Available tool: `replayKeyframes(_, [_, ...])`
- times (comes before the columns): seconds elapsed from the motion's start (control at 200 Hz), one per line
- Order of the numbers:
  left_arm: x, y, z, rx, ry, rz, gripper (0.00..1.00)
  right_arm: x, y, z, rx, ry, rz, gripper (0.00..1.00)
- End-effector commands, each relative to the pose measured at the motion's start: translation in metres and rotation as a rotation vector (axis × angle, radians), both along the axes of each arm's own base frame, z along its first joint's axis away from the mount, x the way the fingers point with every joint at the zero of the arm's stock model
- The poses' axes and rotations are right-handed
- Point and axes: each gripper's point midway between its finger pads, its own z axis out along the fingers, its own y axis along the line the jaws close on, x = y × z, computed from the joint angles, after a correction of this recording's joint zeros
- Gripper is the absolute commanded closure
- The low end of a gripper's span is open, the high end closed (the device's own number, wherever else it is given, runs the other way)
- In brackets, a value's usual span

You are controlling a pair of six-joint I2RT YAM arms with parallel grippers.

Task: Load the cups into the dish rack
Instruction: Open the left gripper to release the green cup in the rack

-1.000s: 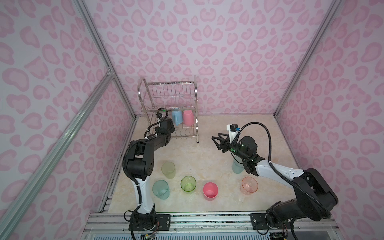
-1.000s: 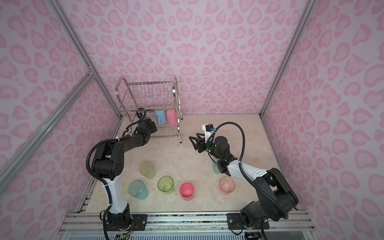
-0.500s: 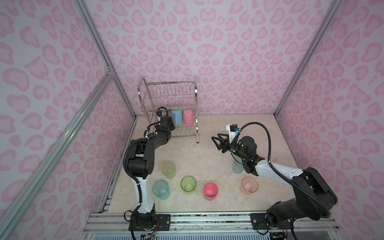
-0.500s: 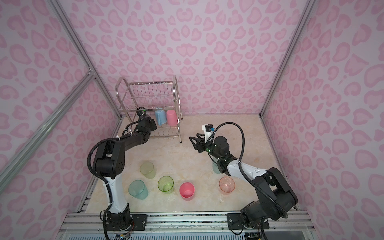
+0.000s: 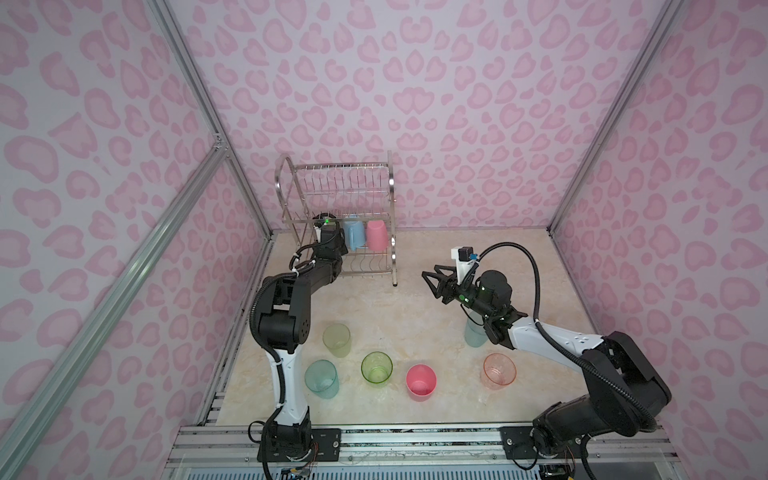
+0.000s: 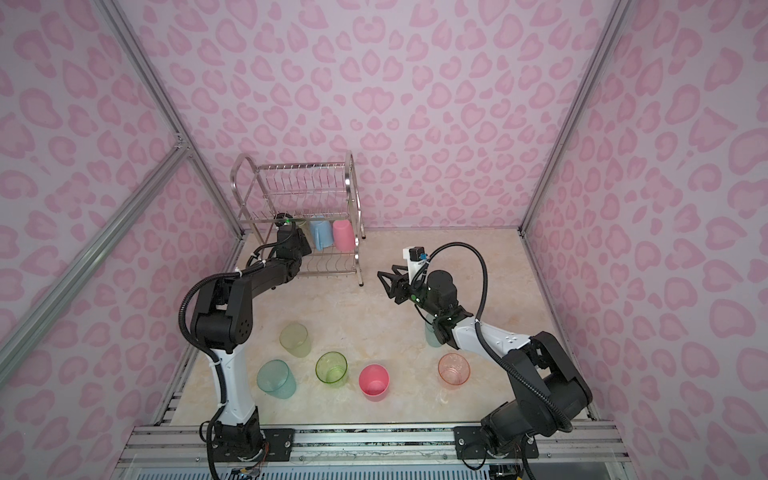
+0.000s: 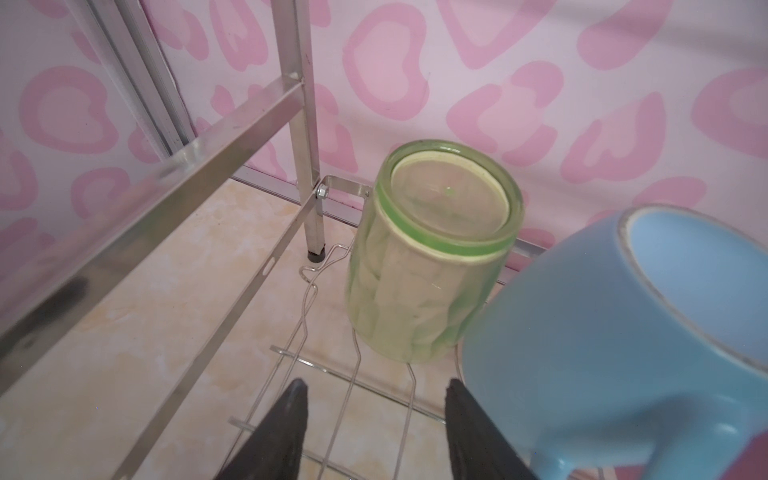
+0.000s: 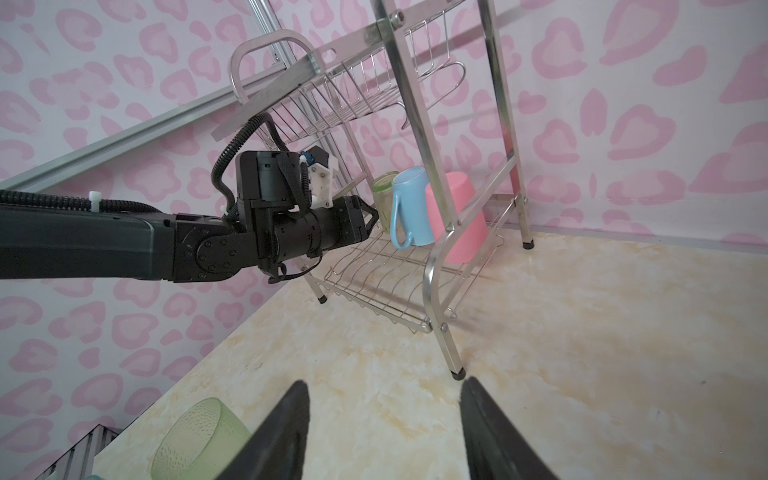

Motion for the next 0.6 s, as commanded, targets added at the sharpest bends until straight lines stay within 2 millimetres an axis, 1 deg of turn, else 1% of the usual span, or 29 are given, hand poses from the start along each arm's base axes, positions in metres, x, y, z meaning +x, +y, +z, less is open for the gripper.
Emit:
replayKeyframes(0.0, [0.004, 0.0, 0.005, 0.003, -0.024, -0.002, 0.44, 0.001, 0.004, 0.002, 0.004, -0.011, 0.015, 0.42])
replayKeyframes(0.17, [0.0, 0.0, 0.005, -0.005, -0.024, -0.003, 0.38, 0.001, 0.005, 0.003, 0.006, -0.011, 0.019, 0.42])
replayKeyframes(0.42, [-0.011, -0.003, 0.007, -0.026, -0.024, -0.02, 0.23, -0.001, 0.006, 0.003, 0.005, -0.015, 0.025, 0.42])
replayKeyframes(0.46, [-0.013, -0.003, 0.009, -0.026, -0.027, -0.021, 0.21, -0.001, 0.006, 0.002, 0.003, -0.014, 0.025, 0.42])
replayKeyframes(0.5, [-0.014, -0.004, 0.015, -0.029, -0.039, -0.025, 0.19, -0.003, 0.007, 0.001, 0.001, -0.015, 0.029, 0.42])
replayKeyframes(0.51, [-0.019, -0.004, 0.008, -0.026, -0.021, -0.026, 0.19, -0.003, 0.007, 0.002, 0.001, -0.016, 0.03, 0.42])
replayKeyframes(0.53, [-0.022, -0.003, 0.004, -0.025, -0.012, -0.027, 0.19, -0.004, 0.008, 0.002, 0.001, -0.018, 0.032, 0.42])
replayKeyframes(0.595, [-0.028, -0.004, 0.006, -0.029, -0.012, -0.031, 0.17, -0.005, 0.008, 0.002, -0.004, -0.022, 0.034, 0.42])
